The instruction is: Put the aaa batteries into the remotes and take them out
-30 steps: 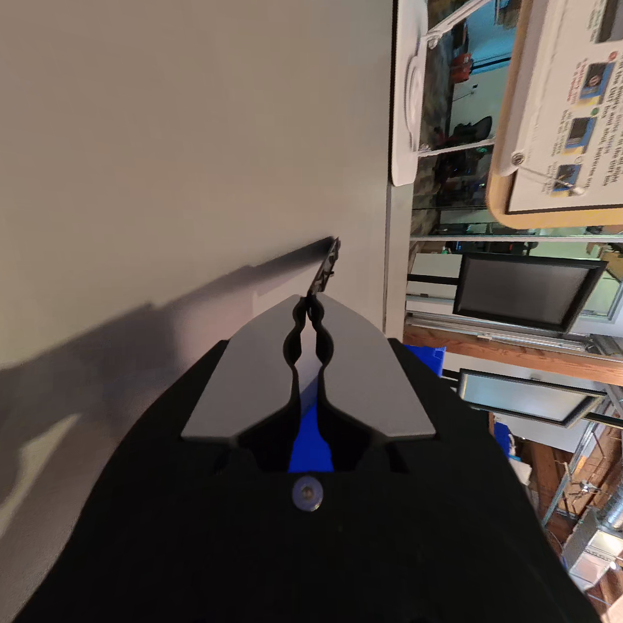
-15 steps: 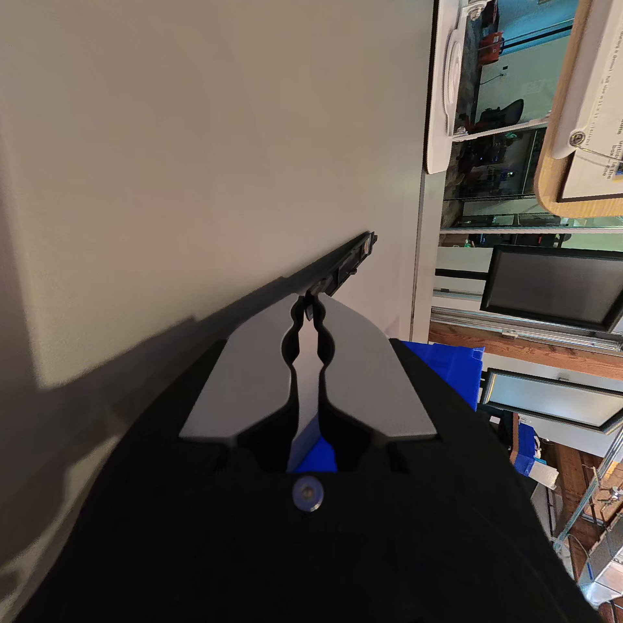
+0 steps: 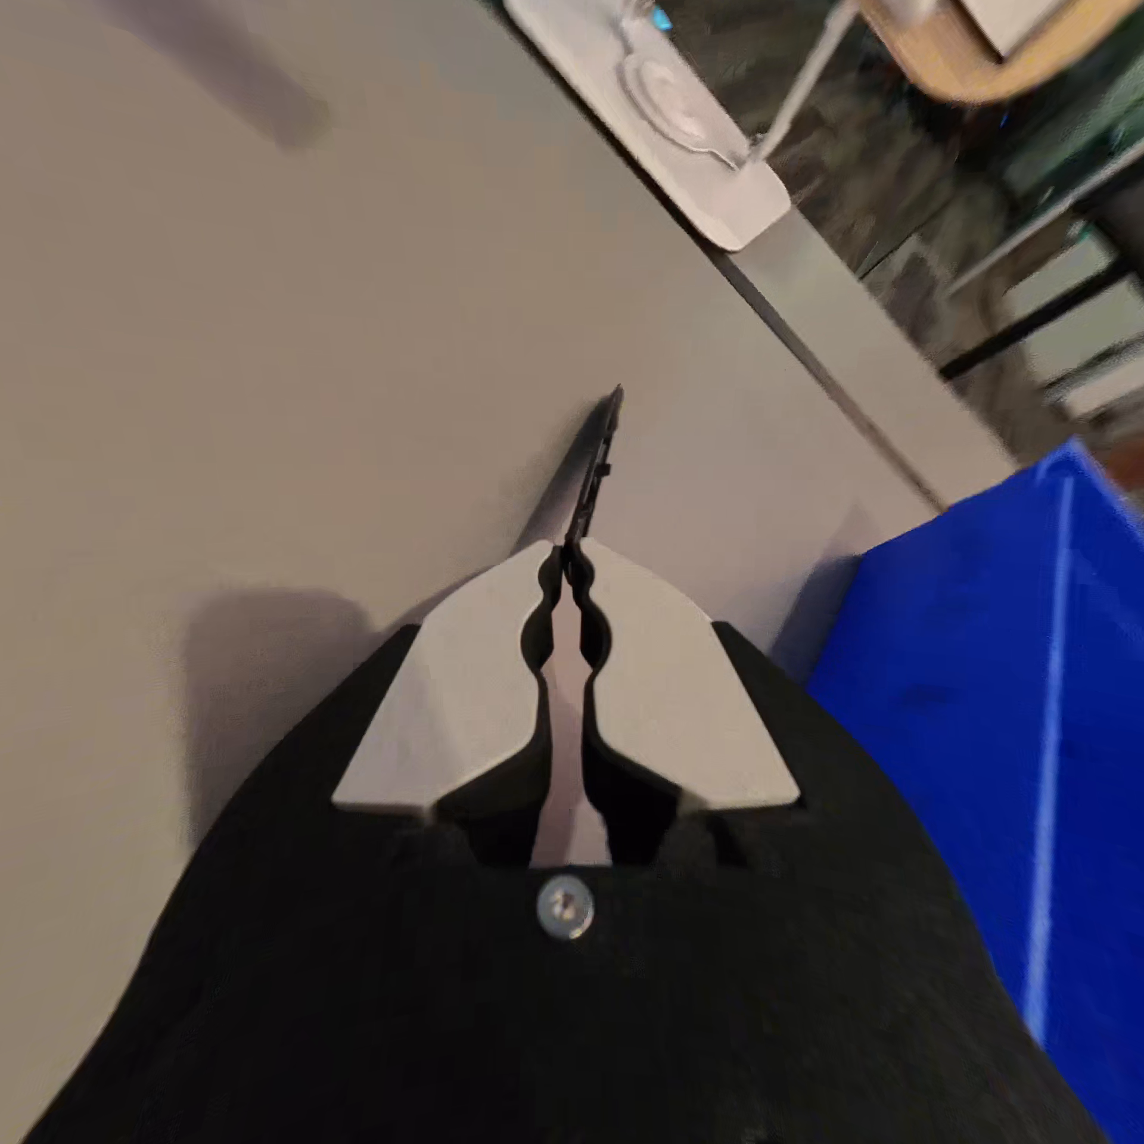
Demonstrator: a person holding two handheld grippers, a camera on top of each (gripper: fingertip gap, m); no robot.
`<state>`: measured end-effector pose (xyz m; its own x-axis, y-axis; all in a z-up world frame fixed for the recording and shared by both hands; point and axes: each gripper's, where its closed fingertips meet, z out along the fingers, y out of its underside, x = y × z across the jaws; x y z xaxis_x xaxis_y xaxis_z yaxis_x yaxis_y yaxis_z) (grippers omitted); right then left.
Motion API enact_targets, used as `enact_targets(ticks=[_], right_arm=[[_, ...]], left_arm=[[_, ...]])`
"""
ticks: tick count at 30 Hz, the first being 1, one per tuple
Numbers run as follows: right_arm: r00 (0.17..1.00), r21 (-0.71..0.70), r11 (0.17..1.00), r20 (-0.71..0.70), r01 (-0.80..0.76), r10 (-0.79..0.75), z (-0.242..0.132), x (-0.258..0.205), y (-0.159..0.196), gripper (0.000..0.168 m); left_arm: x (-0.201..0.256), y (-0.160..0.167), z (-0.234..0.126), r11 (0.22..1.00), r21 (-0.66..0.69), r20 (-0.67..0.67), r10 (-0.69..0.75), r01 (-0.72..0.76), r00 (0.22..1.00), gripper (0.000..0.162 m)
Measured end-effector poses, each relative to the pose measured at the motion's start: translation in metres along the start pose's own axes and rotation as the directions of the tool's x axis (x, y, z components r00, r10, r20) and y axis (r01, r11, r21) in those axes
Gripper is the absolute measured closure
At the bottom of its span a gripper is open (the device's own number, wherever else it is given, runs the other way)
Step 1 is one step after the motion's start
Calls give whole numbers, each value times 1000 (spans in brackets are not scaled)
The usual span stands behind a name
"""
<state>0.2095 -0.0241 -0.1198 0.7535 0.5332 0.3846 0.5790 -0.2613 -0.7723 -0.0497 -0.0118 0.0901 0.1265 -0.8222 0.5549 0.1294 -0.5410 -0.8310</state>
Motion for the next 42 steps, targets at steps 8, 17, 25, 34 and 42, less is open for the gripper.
enact_targets(ticks=[8, 17, 25, 34, 42], right_arm=[[882, 36, 890, 155, -455, 445, -1, -2, -7, 165], [793, 43, 806, 217, -590, 569, 3, -1, -7, 165], [993, -44, 995, -81, -84, 80, 2, 21, 8, 165], [902, -260, 875, -36, 408, -431, 18, 5, 33, 162], [934, -152, 922, 79, 356, -347, -2, -21, 18, 142]], left_arm=[[3, 0, 1, 1000, -3, -8, 4, -4, 1000, 138], [5, 1, 3, 1000, -13, -13, 8, -9, 1000, 138], [4, 1, 3, 1000, -12, -12, 4, -5, 1000, 138], [1, 5, 7, 1000, -31, -8, -4, 4, 1000, 138], [-3, 12, 14, 997, -74, -11, -20, 19, 1000, 138]])
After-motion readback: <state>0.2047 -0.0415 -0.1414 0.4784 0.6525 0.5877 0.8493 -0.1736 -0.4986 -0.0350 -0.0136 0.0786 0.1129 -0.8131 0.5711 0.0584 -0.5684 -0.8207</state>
